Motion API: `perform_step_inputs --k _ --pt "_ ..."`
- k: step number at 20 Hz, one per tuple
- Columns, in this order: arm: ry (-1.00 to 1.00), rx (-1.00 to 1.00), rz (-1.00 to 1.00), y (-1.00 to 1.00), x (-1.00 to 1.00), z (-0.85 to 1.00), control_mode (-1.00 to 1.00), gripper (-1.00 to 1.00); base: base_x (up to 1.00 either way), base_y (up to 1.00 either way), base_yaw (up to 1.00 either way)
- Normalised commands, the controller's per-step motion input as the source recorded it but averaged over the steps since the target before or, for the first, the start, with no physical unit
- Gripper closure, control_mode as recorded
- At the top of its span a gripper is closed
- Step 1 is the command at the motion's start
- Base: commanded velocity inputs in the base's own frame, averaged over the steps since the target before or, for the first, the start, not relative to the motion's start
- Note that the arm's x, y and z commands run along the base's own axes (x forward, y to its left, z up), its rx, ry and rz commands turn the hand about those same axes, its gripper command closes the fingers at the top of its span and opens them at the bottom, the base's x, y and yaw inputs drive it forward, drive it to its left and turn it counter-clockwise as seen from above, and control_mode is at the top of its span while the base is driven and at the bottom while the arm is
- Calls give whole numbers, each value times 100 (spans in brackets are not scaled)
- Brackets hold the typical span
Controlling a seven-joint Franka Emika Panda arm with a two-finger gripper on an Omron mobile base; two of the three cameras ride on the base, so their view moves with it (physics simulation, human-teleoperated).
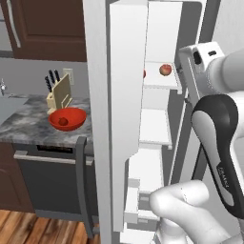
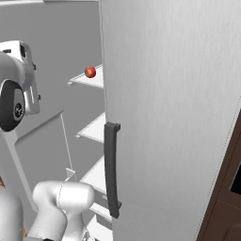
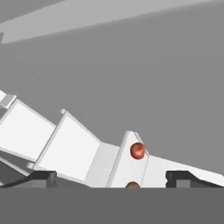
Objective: Take the peach, bell pepper, and peach from the freezer and place them in the bowl on the counter.
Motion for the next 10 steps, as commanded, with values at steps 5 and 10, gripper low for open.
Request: perform_step_inputs --k 5,10 --pt "5 0 0 0 31 6 -100 -100 0 0 0" --pt "1 0 0 -2 21 0 -100 -100 0 0 0"
